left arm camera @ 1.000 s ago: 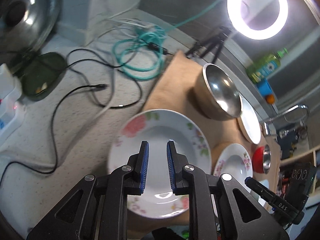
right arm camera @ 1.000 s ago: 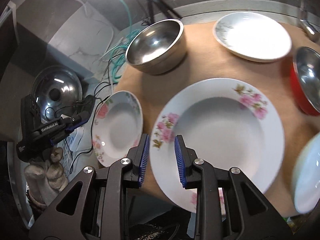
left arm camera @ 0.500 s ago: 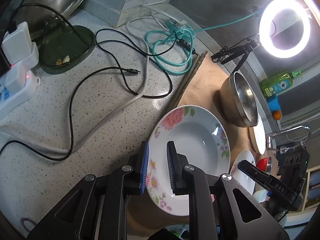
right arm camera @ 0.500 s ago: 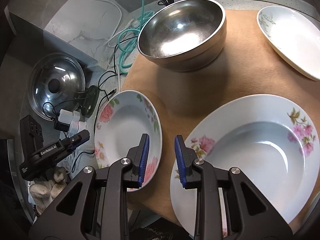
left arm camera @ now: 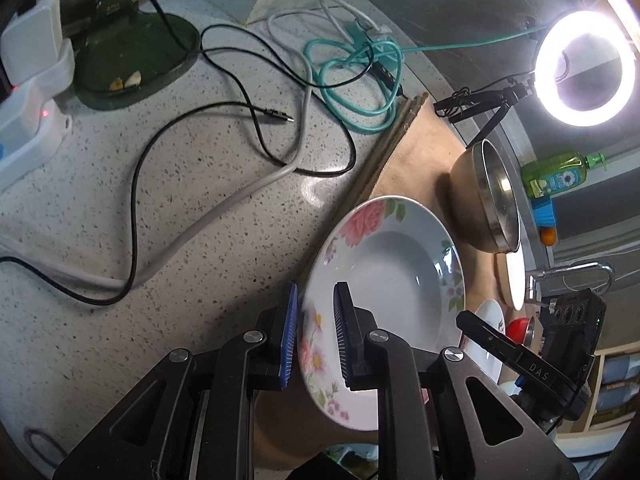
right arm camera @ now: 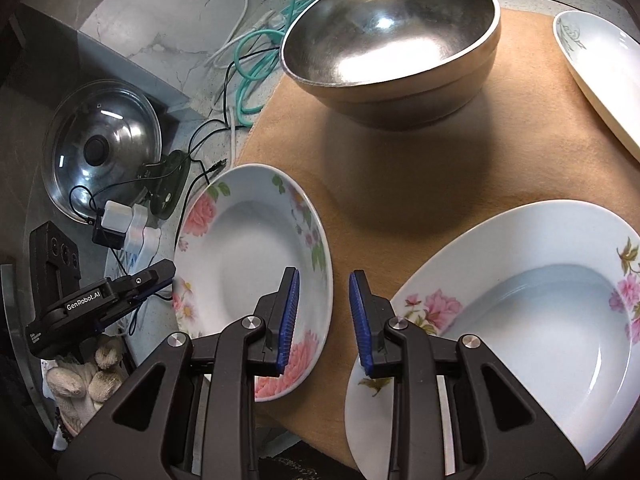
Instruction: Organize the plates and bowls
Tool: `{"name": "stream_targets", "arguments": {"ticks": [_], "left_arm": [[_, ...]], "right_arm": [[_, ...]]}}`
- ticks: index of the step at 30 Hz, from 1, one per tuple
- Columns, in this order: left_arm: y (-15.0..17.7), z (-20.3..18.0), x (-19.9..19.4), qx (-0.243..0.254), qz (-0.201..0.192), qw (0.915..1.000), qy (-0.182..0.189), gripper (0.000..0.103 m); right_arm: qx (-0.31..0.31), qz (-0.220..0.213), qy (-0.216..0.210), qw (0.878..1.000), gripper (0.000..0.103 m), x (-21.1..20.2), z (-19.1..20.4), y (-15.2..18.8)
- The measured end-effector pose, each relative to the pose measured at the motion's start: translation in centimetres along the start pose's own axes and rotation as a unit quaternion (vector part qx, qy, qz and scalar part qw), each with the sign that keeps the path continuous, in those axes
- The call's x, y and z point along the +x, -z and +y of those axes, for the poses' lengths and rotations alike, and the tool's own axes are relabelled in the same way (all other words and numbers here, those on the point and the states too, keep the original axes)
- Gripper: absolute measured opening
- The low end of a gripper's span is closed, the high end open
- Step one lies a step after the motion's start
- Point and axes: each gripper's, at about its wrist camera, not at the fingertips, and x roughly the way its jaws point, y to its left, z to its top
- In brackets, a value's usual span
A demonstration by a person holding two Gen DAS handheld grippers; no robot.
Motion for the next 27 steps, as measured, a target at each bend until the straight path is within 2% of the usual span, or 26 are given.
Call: {"name": "stream_targets", "arguments": {"ticks": [5,7,9,13,27], "left_arm": [[0.2,0.1,0.4,0.003,0.004,1.0,0.0,0.016],[0.2,0.1,0.4,0.006,0.002,1.0,-0.001,0.016],[0.2,0.1,0.5,0.008,0.001,1.0,0.0,0.01],[0.1,-0.1,0.5,0.013,0.0,0.9999,-0.003,0.01],[0.1,-0.5,0.1,0.015,-0.007,0.9998,-0.005,0.01]], "right_arm": [[-0.002,0.007,0.0,1.0,0.025,0.6,0.0,-0.1],[-0.001,0.011,-0.002,1.0,0.02,0.9,0.0,-0.1],[0.001,0.013,-0.003,1.0,0.016,1.2,0.1,-0.2],[0.006,0.018,-0.008,1.0,0.011,1.5,-0.1,-0.1],[0.006,0.008,-0.002,1.0,0.011,0.7,0.2,0.2]]}}
